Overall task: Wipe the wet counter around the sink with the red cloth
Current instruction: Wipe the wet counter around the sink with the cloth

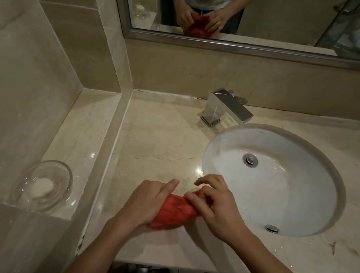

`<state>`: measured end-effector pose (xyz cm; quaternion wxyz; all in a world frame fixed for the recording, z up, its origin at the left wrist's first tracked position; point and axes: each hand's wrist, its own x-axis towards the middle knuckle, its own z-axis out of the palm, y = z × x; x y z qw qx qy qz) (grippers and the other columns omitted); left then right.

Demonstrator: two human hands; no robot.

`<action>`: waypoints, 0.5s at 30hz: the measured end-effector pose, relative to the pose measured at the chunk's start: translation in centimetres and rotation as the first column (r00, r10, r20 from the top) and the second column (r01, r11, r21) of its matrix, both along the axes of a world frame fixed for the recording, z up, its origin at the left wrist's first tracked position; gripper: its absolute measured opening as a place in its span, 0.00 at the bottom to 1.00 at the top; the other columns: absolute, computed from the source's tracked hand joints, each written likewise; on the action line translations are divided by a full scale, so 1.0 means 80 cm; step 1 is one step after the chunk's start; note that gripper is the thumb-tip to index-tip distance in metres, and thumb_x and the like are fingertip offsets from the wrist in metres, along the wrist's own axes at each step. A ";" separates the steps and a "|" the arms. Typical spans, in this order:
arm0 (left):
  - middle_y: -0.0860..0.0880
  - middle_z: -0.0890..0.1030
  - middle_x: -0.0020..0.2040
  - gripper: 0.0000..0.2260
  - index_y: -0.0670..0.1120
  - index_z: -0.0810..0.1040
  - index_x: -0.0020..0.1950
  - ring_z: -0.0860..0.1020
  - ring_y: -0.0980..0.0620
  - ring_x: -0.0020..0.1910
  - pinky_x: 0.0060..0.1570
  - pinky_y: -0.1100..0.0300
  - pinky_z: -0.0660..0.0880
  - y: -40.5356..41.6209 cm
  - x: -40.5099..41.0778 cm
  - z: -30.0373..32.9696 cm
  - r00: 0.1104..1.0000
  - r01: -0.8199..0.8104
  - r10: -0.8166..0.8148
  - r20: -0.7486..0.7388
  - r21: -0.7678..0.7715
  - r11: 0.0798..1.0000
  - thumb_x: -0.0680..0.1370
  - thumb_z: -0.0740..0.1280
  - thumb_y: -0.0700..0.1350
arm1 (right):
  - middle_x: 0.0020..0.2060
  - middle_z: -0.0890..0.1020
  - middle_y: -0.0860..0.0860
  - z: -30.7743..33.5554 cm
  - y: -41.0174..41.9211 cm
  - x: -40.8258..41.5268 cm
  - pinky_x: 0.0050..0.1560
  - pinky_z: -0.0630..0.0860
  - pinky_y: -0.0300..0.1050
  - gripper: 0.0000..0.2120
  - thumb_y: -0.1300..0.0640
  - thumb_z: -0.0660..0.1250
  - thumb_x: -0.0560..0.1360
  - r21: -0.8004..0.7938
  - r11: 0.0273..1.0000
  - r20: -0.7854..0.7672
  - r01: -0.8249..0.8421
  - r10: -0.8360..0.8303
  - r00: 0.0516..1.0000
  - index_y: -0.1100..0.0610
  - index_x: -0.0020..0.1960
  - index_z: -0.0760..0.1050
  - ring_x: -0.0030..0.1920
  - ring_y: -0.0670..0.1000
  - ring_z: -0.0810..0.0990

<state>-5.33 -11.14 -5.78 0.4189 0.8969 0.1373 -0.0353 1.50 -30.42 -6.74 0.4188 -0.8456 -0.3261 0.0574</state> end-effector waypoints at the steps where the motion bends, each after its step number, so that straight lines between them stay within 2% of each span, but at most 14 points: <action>1: 0.43 0.75 0.27 0.32 0.39 0.70 0.29 0.73 0.50 0.28 0.36 0.56 0.69 0.005 -0.002 0.005 1.000 0.021 -0.022 0.016 0.038 0.999 0.79 0.52 0.64 | 0.43 0.80 0.45 0.002 -0.003 0.000 0.50 0.70 0.38 0.19 0.43 0.66 0.77 0.019 1.000 0.048 -0.005 0.004 0.999 0.50 0.32 0.68 0.52 0.46 0.75; 3: 0.44 0.73 0.26 0.34 0.41 0.68 0.28 0.71 0.50 0.26 0.36 0.56 0.68 0.011 -0.004 0.008 0.998 0.052 -0.056 0.036 0.091 0.994 0.77 0.49 0.68 | 0.32 0.76 0.45 0.007 -0.004 -0.002 0.42 0.70 0.38 0.20 0.43 0.66 0.77 0.048 0.998 0.023 0.038 -0.039 0.999 0.54 0.33 0.69 0.39 0.46 0.75; 6: 0.43 0.75 0.27 0.40 0.36 0.73 0.31 0.75 0.48 0.28 0.38 0.57 0.70 0.015 0.001 0.007 0.999 0.035 -0.035 0.017 0.002 0.999 0.76 0.48 0.73 | 0.22 0.69 0.48 0.015 0.002 -0.003 0.30 0.64 0.37 0.20 0.44 0.67 0.78 0.048 0.977 -0.261 0.206 -0.187 0.947 0.54 0.34 0.69 0.25 0.46 0.66; 7: 0.45 0.75 0.27 0.41 0.35 0.75 0.32 0.75 0.49 0.29 0.38 0.59 0.71 0.014 0.003 0.008 1.000 0.022 -0.023 -0.011 -0.053 0.998 0.76 0.49 0.73 | 0.21 0.69 0.47 0.016 0.003 -0.001 0.29 0.63 0.37 0.19 0.45 0.67 0.79 0.024 0.973 -0.344 0.230 -0.208 0.916 0.55 0.35 0.71 0.24 0.46 0.65; 9: 0.45 0.76 0.28 0.39 0.33 0.76 0.34 0.76 0.51 0.29 0.39 0.62 0.71 0.016 0.005 0.005 0.996 0.016 -0.024 -0.084 -0.093 0.996 0.77 0.51 0.69 | 0.23 0.75 0.48 0.018 0.002 0.005 0.31 0.66 0.38 0.18 0.44 0.66 0.79 -0.080 0.979 -0.410 0.189 -0.205 0.889 0.55 0.37 0.75 0.25 0.46 0.69; 11: 0.42 0.78 0.29 0.36 0.35 0.76 0.34 0.77 0.49 0.31 0.41 0.58 0.72 0.018 0.005 -0.006 0.990 0.031 -0.033 -0.137 -0.018 0.999 0.79 0.52 0.66 | 0.28 0.78 0.49 0.010 -0.001 0.012 0.35 0.69 0.38 0.21 0.41 0.66 0.78 -0.221 0.971 -0.431 0.092 -0.181 0.884 0.55 0.35 0.75 0.30 0.46 0.73; 13: 0.45 0.76 0.29 0.32 0.41 0.72 0.29 0.77 0.47 0.33 0.40 0.53 0.70 0.017 0.005 -0.021 0.983 0.030 -0.014 -0.184 0.084 0.996 0.81 0.53 0.63 | 0.26 0.73 0.47 -0.003 -0.001 0.016 0.35 0.68 0.39 0.23 0.42 0.66 0.79 -0.308 0.950 -0.460 0.051 -0.196 0.866 0.55 0.31 0.71 0.28 0.44 0.70; 15: 0.50 0.75 0.29 0.28 0.47 0.69 0.28 0.76 0.48 0.34 0.38 0.54 0.66 0.014 0.009 -0.033 0.984 0.019 0.009 -0.180 0.157 0.987 0.81 0.52 0.63 | 0.25 0.69 0.47 -0.014 0.006 0.018 0.35 0.66 0.43 0.25 0.44 0.66 0.79 -0.325 0.942 -0.439 0.082 -0.227 0.869 0.55 0.29 0.66 0.27 0.45 0.66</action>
